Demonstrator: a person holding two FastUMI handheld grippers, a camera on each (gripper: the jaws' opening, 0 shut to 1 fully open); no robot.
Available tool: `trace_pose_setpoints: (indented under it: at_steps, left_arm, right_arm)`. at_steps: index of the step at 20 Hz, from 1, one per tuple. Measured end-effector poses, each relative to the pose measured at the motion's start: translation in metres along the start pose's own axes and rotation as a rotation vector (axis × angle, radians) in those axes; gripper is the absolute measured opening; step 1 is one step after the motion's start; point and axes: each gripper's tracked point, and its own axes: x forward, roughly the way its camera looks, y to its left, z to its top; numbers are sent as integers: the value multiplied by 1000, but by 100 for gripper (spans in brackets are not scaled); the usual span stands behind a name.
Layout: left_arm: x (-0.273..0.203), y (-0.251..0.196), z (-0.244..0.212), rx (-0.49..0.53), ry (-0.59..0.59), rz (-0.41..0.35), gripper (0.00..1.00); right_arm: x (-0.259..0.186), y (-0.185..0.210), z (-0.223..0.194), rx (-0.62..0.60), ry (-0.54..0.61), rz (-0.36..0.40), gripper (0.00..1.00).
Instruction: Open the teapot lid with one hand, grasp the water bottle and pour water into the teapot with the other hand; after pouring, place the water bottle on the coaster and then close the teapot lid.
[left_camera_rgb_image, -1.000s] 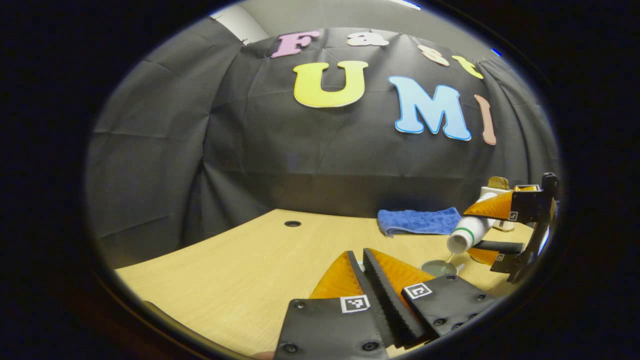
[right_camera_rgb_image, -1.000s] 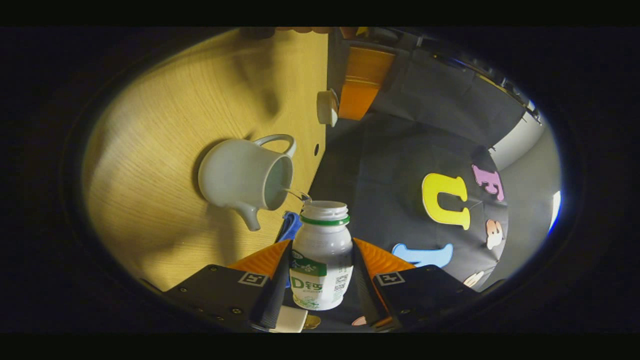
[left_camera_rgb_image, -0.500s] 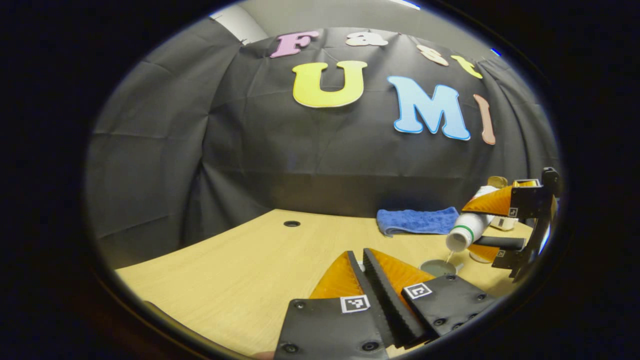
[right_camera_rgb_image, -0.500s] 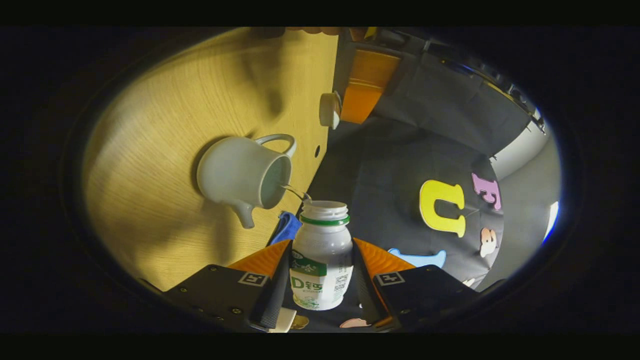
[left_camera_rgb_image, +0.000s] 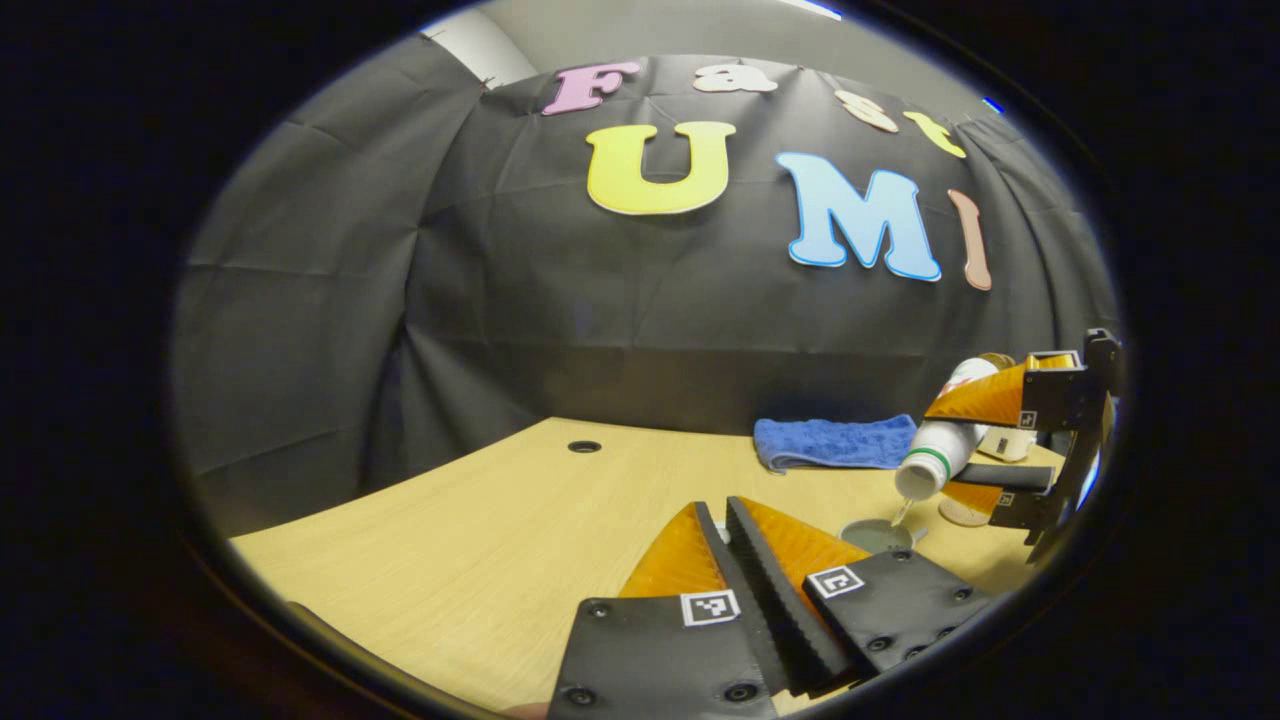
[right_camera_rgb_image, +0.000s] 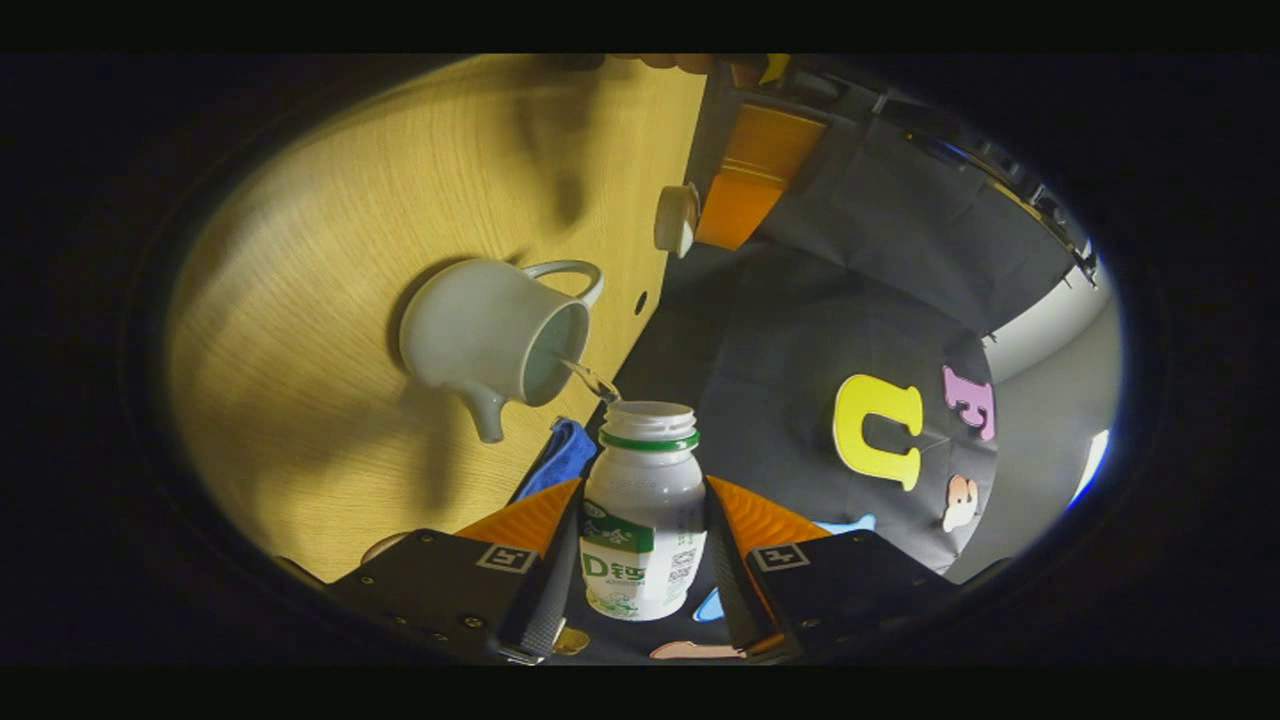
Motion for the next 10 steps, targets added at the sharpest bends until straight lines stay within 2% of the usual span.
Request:
trace_pose_setpoints:
  at_steps: [10]
  left_arm:
    - [0, 1, -1, 4, 2, 4, 12]
  right_arm:
    - [-1, -11, 6, -69, -17, -11, 63]
